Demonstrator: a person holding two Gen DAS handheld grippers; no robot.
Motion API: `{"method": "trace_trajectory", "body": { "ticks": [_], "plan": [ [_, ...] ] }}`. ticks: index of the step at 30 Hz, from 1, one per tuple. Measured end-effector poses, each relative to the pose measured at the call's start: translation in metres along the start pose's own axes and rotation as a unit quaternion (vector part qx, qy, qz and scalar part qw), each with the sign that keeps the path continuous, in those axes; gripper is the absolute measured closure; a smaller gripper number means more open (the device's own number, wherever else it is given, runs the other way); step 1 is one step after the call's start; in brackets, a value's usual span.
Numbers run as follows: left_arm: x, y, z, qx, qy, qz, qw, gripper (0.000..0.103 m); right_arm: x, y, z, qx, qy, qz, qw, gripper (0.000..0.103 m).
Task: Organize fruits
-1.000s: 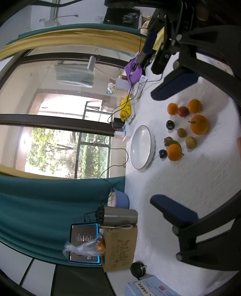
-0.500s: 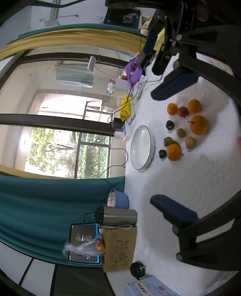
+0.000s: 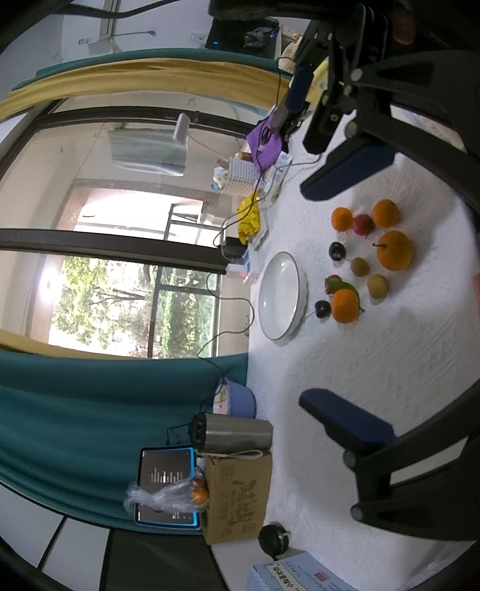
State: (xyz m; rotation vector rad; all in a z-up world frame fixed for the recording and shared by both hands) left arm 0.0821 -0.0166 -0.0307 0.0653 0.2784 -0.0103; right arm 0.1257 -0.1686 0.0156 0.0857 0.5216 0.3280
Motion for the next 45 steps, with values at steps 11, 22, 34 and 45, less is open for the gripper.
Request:
{"method": "trace_trajectory", "body": {
  "ticks": [11, 22, 34, 45],
  "plan": [
    [-0.001, -0.004, -0.001, 0.002, -0.003, -0.002, 1.0000, 0.000, 0.001, -0.001, 0.000, -0.001, -0.002, -0.001, 1.000, 0.010],
    [0.015, -0.008, -0.016, 0.006, 0.040, -0.019, 0.9990, 0.000, 0.008, -0.010, -0.009, 0.007, 0.013, -0.002, 1.000, 0.010],
    [0.062, -0.015, -0.073, -0.004, 0.153, -0.046, 0.9871, 0.001, 0.060, -0.022, -0.061, 0.024, 0.114, -0.004, 0.993, 0.015],
    [0.083, -0.034, -0.096, 0.004, 0.202, -0.074, 0.9767, 0.002, 0.087, -0.014, -0.088, 0.017, 0.176, 0.040, 0.983, 0.043]
  ]
}}
Point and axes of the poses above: each gripper's, at about its wrist camera, not at the fingertips, and x roughly the way its jaws point, y to its left, z to its top, the point moved 8 cm from there along x, roughly the way its jaws point, and after that the axes turned 12 degrees about x, right-handed, at the moved point
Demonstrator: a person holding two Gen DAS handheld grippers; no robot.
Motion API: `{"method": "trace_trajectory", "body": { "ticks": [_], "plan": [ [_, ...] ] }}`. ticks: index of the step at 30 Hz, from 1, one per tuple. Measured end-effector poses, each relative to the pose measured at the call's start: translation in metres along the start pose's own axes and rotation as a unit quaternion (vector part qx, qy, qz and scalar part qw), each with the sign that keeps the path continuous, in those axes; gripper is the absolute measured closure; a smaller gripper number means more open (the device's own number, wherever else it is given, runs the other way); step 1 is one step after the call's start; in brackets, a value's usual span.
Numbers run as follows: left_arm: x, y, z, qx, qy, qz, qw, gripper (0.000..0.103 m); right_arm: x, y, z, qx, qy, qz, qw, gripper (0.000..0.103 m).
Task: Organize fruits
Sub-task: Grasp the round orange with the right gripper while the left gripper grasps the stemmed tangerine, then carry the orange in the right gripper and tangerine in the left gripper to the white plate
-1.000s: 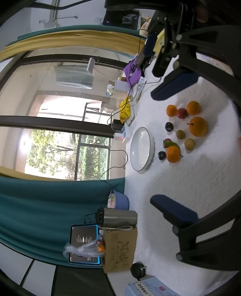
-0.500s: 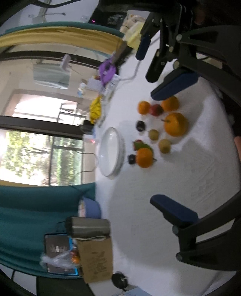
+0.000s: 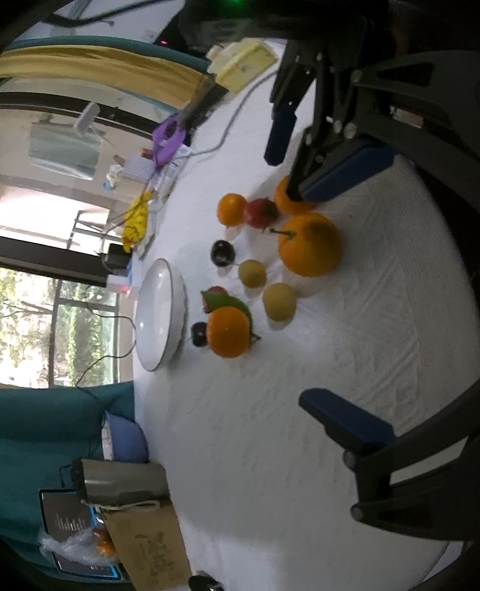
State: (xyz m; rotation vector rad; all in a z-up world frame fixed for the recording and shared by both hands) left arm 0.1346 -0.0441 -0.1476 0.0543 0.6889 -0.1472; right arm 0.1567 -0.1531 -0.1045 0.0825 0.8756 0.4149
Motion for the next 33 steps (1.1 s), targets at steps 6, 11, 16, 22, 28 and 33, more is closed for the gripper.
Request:
{"method": "trace_trajectory", "body": {
  "ticks": [6, 11, 16, 22, 28, 33],
  "plan": [
    [0.005, -0.006, 0.002, 0.009, 0.011, -0.002, 0.9999, 0.012, 0.013, 0.006, -0.006, -0.016, 0.026, 0.028, 0.999, 0.067],
    [0.013, -0.021, 0.006, 0.029, 0.022, -0.014, 0.9992, 0.023, 0.005, 0.000, -0.001, -0.013, 0.013, 0.041, 0.999, 0.069],
    [0.026, -0.038, 0.006, 0.051, 0.045, -0.023, 0.9974, 0.048, 0.000, -0.018, 0.006, -0.001, 0.005, 0.034, 0.999, 0.069],
    [0.035, -0.040, 0.005, 0.051, 0.061, -0.015, 0.9967, 0.058, -0.007, -0.036, 0.015, 0.011, -0.008, 0.027, 1.000, 0.069],
    [0.029, -0.039, 0.014, 0.051, 0.047, -0.017, 0.9974, 0.058, -0.010, -0.041, 0.027, 0.008, -0.016, 0.024, 1.000, 0.069],
    [0.023, -0.034, 0.029, 0.049, 0.027, -0.018, 0.9983, 0.058, -0.011, -0.037, 0.040, 0.000, -0.023, 0.023, 0.999, 0.069]
  ]
}}
Point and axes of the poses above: each gripper's, at about its wrist camera, not at the fingertips, and x roughly the way its jaws point, y to its left, z to its top, the point moved 8 cm from there along x, roughly the way its jaws point, and after that the axes turned 12 degrees about x, right-handed, at the moved point
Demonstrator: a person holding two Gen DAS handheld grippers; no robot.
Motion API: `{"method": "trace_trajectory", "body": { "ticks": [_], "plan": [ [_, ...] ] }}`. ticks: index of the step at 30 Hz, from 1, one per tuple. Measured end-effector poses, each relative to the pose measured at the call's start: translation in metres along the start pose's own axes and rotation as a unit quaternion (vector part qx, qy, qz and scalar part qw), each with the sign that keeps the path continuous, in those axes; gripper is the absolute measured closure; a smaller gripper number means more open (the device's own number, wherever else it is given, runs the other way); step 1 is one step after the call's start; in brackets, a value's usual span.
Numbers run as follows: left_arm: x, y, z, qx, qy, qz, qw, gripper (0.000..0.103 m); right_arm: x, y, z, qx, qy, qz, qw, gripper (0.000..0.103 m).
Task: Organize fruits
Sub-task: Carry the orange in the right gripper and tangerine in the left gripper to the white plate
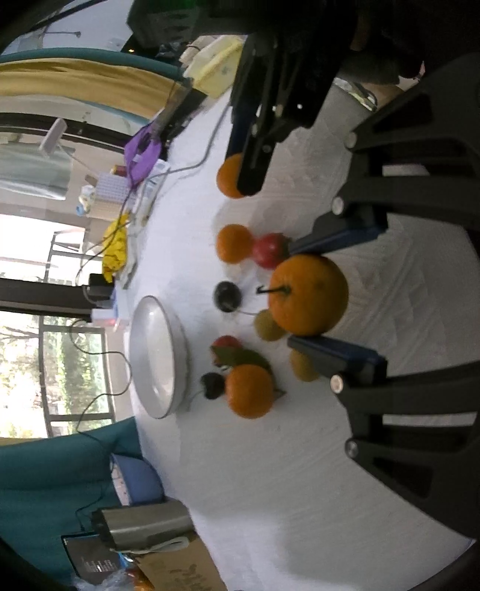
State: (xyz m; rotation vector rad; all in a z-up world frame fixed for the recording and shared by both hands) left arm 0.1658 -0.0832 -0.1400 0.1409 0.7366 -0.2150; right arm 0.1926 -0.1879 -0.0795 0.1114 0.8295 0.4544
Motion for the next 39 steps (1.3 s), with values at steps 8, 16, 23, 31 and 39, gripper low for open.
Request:
{"method": "trace_trajectory", "body": {
  "ticks": [8, 16, 23, 31, 39],
  "plan": [
    [-0.004, 0.025, 0.022, -0.012, -0.028, 0.008, 0.9995, 0.058, 0.004, 0.010, 0.022, -0.015, -0.007, -0.005, 1.000, 0.069],
    [-0.002, 0.043, 0.043, -0.003, -0.052, 0.003, 0.9986, 0.058, 0.015, 0.021, 0.048, -0.024, -0.014, -0.011, 1.000, 0.069],
    [0.001, 0.057, 0.059, 0.004, -0.069, -0.008, 0.9976, 0.058, 0.031, 0.030, 0.069, -0.022, -0.012, -0.008, 1.000, 0.069],
    [0.014, 0.073, 0.077, 0.012, -0.078, -0.018, 0.9967, 0.058, 0.049, 0.035, 0.094, -0.029, -0.017, -0.015, 0.999, 0.069],
    [0.037, 0.094, 0.099, 0.011, -0.078, -0.020, 0.9967, 0.058, 0.070, 0.034, 0.119, -0.034, -0.019, -0.017, 0.999, 0.069]
  ]
}}
Point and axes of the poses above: each gripper's, at about its wrist camera, not at the fingertips, and x roughly the way its jaws point, y to its left, z to its top, the point moved 8 cm from there along x, roughly the way its jaws point, and after that the axes turned 12 degrees about x, right-handed, at the moved point
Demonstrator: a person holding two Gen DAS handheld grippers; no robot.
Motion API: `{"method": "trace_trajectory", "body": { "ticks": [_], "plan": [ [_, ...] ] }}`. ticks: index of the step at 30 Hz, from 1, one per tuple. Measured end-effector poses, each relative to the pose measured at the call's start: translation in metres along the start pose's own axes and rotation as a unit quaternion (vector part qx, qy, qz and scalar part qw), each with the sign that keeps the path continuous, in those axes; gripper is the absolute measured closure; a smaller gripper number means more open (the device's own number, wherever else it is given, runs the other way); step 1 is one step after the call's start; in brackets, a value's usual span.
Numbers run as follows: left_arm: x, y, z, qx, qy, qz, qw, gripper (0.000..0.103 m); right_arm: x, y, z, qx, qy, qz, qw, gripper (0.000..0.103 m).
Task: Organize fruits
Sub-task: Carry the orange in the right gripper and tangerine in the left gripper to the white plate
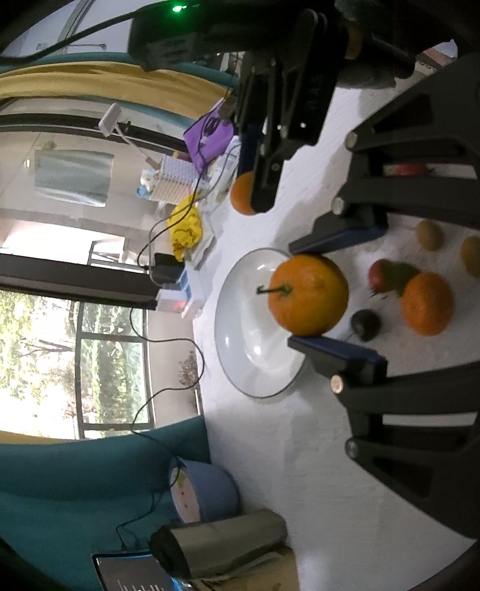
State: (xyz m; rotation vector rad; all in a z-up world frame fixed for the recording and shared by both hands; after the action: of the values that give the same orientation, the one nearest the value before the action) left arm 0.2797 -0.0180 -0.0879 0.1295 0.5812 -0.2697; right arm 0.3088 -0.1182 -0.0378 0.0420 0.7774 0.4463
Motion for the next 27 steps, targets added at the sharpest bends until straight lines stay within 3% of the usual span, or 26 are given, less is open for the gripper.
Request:
{"method": "trace_trajectory", "body": {
  "ticks": [10, 27],
  "plan": [
    [0.043, 0.036, 0.022, 0.010, 0.006, 0.020, 0.9997, 0.058, 0.047, 0.008, 0.026, -0.018, 0.028, 0.029, 0.999, 0.069],
    [0.124, 0.077, 0.022, -0.048, 0.061, 0.011, 0.9970, 0.058, 0.135, 0.000, 0.047, 0.001, 0.080, 0.053, 0.995, 0.069]
  ]
}}
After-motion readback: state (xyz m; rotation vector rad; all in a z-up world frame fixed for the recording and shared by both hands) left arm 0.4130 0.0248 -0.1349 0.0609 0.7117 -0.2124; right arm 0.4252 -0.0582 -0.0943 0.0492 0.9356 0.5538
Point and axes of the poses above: each gripper's, at about its wrist camera, not at the fingertips, and x roughly the way its jaws point, y to its left, z to its top, the point moved 8 cm from there along x, roughly the way its jaws point, and after that the axes turned 12 degrees about x, right-handed, at the moved point
